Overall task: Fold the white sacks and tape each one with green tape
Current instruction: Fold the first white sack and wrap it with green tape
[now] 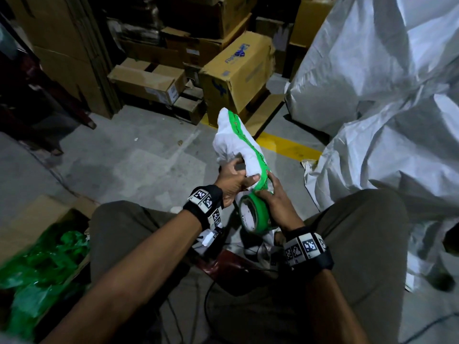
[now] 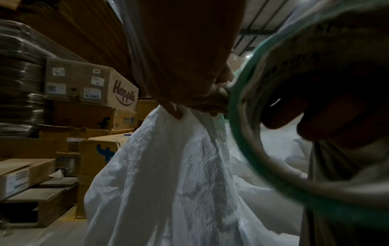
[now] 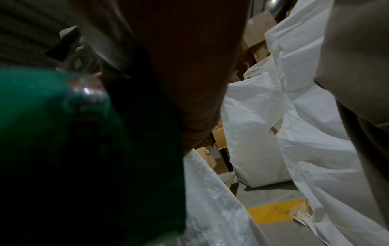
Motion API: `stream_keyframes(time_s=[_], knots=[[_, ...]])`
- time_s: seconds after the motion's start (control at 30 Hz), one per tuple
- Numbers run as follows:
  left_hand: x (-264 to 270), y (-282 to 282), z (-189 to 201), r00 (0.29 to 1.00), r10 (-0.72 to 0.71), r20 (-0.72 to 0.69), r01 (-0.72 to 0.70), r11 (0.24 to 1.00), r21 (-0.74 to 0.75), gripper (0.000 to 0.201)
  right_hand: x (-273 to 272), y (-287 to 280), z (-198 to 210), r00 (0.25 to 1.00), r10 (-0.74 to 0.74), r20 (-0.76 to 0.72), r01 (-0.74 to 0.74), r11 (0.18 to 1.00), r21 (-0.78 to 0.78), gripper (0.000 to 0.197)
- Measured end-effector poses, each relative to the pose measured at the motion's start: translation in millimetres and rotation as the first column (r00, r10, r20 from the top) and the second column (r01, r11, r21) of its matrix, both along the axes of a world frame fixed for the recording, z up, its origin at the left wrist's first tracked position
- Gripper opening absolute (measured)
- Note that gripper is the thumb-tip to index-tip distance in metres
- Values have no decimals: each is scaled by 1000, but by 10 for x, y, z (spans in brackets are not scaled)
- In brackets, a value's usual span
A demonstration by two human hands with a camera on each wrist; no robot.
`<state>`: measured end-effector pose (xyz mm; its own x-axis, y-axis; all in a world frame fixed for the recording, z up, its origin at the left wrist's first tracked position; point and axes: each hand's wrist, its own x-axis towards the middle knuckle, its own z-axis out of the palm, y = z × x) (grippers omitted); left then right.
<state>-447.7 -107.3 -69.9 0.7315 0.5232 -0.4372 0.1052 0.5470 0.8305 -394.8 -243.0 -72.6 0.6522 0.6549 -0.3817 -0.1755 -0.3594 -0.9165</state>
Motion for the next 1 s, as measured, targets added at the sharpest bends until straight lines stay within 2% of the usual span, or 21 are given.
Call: stream_keyframes(time_s=[0.1, 0.17, 0.2, 0.3, 0.37, 0.43, 0.53, 0.6, 0.67, 0.77, 0.87, 0.93, 1.0], knots=[[-6, 45, 113, 997, -79, 15, 80, 994, -75, 50, -36, 8, -38, 999, 26, 27, -27, 999, 27, 83], [-22, 67, 184, 985, -150, 83, 158, 983, -95, 41, -57, 27, -68, 1000, 5, -4, -4, 997, 74, 86], [-20, 71, 203, 981, -170, 96, 178, 981, -78, 42, -52, 38, -62, 999, -6, -40, 10, 995, 103, 88], [-18, 64, 187, 988, -149, 27, 149, 989, 17, 76, -53, 60, -72, 995, 29, -94, -19, 994, 106, 91], [-21, 61, 96, 989, -138, -44, 141, 987, 74, 90, -29, 55, -105, 999, 36, 25, -36, 999, -26, 76], [-49, 46, -11, 982, -152, -114, 167, 976, 137, 95, -9, 13, -149, 984, -30, 173, 62, 981, -185, 62], [-89, -6, -91, 970, -183, -160, 215, 951, 222, 87, -67, 0, -104, 919, -34, 392, 118, 974, -192, 65], [-102, -42, -102, 959, -190, -212, 249, 919, 304, 78, -57, 70, -92, 890, -32, 455, 151, 962, -229, 70], [-99, -45, -112, 927, -207, -314, 335, 832, 442, 78, -21, 133, -77, 900, -58, 432, 195, 940, -280, 75], [-120, -62, -21, 860, -181, -477, 483, 590, 647, 71, 28, 167, -90, 933, -135, 334, 237, 928, -287, 78], [-137, -84, 70, 880, -113, -461, 463, 417, 782, 56, 49, 189, -133, 955, -225, 193, 271, 928, -257, 78], [-153, -129, 104, 912, -87, -401, 402, 382, 832, 45, 49, 217, -142, 952, -281, 122, 303, 924, -234, 77], [-160, -161, 49, 941, -68, -332, 329, 418, 847, 43, 54, 237, -141, 940, -325, 103, 340, 916, -213, 73]])
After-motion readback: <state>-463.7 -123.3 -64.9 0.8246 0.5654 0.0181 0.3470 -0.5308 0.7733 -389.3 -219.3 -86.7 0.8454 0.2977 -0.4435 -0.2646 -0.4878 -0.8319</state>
